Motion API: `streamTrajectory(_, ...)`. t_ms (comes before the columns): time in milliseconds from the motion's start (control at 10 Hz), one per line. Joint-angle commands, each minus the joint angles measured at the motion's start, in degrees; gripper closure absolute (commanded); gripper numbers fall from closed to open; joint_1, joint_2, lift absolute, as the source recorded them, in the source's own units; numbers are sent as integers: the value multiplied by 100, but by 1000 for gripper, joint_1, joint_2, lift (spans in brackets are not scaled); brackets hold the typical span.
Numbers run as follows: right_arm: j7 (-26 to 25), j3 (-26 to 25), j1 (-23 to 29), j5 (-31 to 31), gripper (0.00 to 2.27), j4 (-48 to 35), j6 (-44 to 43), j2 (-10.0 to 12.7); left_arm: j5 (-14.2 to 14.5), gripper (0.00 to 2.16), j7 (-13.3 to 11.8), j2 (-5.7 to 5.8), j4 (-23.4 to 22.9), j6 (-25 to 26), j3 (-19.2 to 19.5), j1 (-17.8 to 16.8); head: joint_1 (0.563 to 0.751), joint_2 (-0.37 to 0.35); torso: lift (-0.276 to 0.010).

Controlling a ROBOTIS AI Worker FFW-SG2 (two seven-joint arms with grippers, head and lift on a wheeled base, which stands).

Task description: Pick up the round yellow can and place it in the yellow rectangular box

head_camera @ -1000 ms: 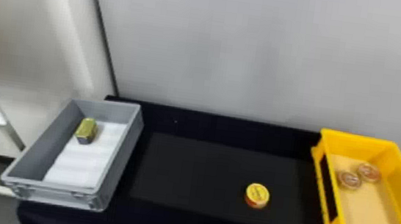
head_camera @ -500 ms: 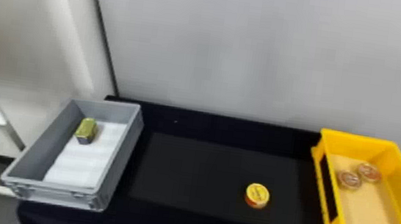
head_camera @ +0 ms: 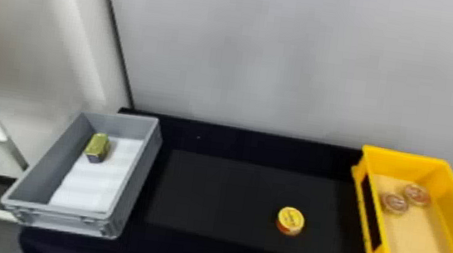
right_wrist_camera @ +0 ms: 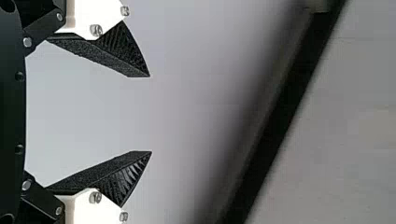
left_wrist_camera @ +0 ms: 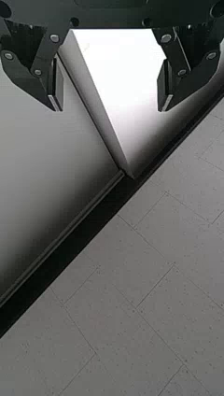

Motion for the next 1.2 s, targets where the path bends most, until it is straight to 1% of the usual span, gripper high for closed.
streamTrajectory(0, 706, -104, -485, -291, 256, 458, 1517, 481, 0, 450, 0, -24, 1, 1, -19, -13, 734, 91, 0)
streamTrajectory(100, 1031, -25, -609, -291, 254, 757, 1913, 587, 0, 450, 9, -42, 1, 1, -27, -13, 734, 91, 0)
streamTrajectory(200, 1207, 107, -679, -370, 254, 1091, 2124, 631, 0, 450, 9, -51, 1, 1, -45, -13, 734, 91, 0)
streamTrajectory(400, 1594, 354, -775, -985, 259, 2163, 2537, 719, 0, 450, 18, -68, 19, 10, -107, -57, 734, 91, 0)
streamTrajectory(500, 1709, 468, -740, -1073, 263, 2506, 2555, 789, 9, 450, 18, -68, 19, 28, -142, -83, 734, 91, 0)
streamTrajectory(700, 2025, 582, -556, -1073, 263, 3270, 2722, 1026, 9, 450, 18, -59, 28, 28, -238, -180, 734, 91, 0)
streamTrajectory(900, 2183, 784, -336, -1064, 263, 4026, 2643, 1202, 9, 450, 18, -86, 63, 28, -326, -215, 734, 91, 0)
streamTrajectory(1100, 2474, 1039, -187, -739, 263, 4721, 2590, 1378, 9, 450, 18, -112, 98, 1, -388, -241, 734, 91, 0)
